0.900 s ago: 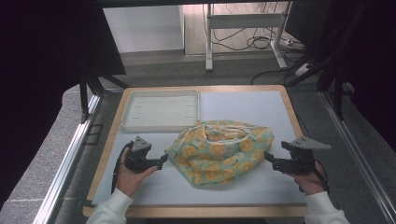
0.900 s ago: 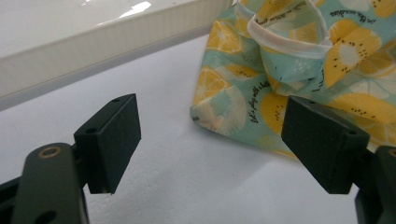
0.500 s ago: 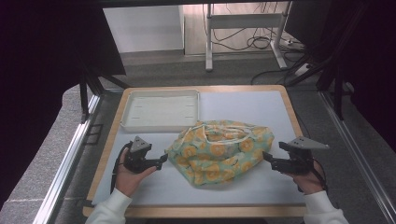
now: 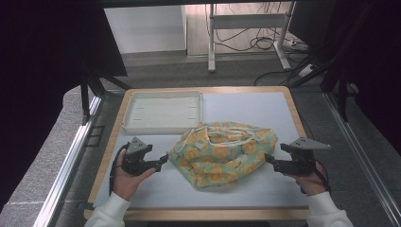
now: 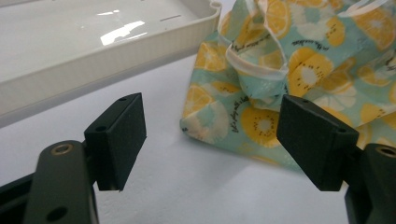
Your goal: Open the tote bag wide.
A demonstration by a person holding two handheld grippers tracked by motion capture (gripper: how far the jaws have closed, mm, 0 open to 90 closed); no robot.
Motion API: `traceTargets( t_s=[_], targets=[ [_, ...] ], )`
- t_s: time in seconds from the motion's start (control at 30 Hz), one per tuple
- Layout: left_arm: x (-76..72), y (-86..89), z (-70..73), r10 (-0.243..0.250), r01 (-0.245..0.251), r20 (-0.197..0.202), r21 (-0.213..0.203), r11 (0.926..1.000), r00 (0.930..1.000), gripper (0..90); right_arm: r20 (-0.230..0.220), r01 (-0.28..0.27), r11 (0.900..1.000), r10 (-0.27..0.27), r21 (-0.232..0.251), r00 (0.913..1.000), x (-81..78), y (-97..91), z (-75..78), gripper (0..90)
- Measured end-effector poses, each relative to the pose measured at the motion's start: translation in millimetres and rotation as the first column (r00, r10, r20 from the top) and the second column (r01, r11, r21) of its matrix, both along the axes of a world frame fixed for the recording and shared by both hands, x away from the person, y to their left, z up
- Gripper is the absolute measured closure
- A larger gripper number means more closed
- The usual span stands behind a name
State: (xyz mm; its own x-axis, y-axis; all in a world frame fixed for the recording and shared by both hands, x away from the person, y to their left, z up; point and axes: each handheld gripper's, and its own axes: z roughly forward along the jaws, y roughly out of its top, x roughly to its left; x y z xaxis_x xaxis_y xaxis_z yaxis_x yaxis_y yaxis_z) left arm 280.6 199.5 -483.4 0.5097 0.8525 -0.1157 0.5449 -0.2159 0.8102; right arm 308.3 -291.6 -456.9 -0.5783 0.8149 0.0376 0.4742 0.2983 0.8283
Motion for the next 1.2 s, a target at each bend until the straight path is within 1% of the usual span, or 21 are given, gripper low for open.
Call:
traceTargets(
  t_s=[0.13, 0.2, 0.23, 0.33, 0.47, 0.5, 0.73, 0.93, 1.07, 1.1, 1.2],
  targets=[
    [0.2, 0.2, 6.1, -0.005, 0.005, 0.007, -0.014, 0.9999, 1.0, 24.6, -0.005, -0.005, 1.0, 0.005, 0.0, 1.0, 2.5, 3.2, -1.4, 22.1],
    [-0.4, -0.3, 9.7, -0.018, 0.019, 0.007, -0.022, 0.9996, 0.9998, 24.9, -0.007, -0.015, 0.9999, 0.015, -0.006, 0.9999, 3.0, 6.1, -1.6, 22.1],
    [-0.9, -0.8, 12.6, -0.017, 0.017, 0.017, -0.024, 0.9996, 0.9997, 25.6, -0.007, -0.02, 0.9998, 0.02, -0.007, 0.9998, 2.8, 8.1, -1.6, 22.1],
    [-0.6, -2.4, 15.8, -0.022, 0.022, 0.021, -0.026, 0.9994, 0.9995, 26.6, -0.005, -0.024, 0.9996, 0.024, -0.013, 0.9997, 2.2, 9.4, -1.2, 22.1],
    [0.2, -8.5, 20.4, -0.027, 0.027, 0.024, -0.02, 0.9994, 0.9994, 28.6, 0.002, -0.024, 0.9997, 0.024, -0.011, 0.9997, 0.9, 9.5, -0.8, 22.0],
    [1.4, -11.7, 23.3, -0.031, 0.032, 0.021, -0.022, 0.9993, 0.9993, 29.2, 0.001, -0.021, 0.9998, 0.021, -0.008, 0.9998, 0.9, 8.4, -0.3, 22.1],
    [4.9, -20.2, 31.8, -0.057, 0.058, 0.022, -0.033, 0.9978, 0.9981, 32.6, 0.003, -0.01, 0.9999, 0.01, -0.008, 0.9999, 1.2, 6.8, -0.1, 22.1],
    [5.4, -24.9, 35.3, -0.065, 0.066, 0.021, -0.037, 0.9971, 0.9977, 33.9, 0.006, -0.006, 0.9999, 0.006, -0.009, 1.0, 1.1, 5.9, 0.1, 22.1],
    [10.0, -34.4, 39.7, -0.082, 0.082, 0.021, -0.025, 0.9963, 0.9964, 35.0, 0.003, -0.006, 0.9999, 0.006, -0.011, 1.0, 1.3, 7.0, -0.1, 22.1],
    [10.0, -34.4, 39.7, -0.082, 0.082, 0.021, -0.025, 0.9963, 0.9964, 35.0, 0.003, -0.006, 0.9999, 0.006, -0.011, 1.0, 1.3, 7.0, -0.1, 22.1],
    [12.6, -41.7, 41.8, -0.092, 0.092, 0.019, -0.025, 0.9955, 0.9956, 36.0, 0.004, -0.006, 0.9999, 0.006, -0.014, 1.0, 1.0, 7.2, 0.1, 22.1]
  ],
)
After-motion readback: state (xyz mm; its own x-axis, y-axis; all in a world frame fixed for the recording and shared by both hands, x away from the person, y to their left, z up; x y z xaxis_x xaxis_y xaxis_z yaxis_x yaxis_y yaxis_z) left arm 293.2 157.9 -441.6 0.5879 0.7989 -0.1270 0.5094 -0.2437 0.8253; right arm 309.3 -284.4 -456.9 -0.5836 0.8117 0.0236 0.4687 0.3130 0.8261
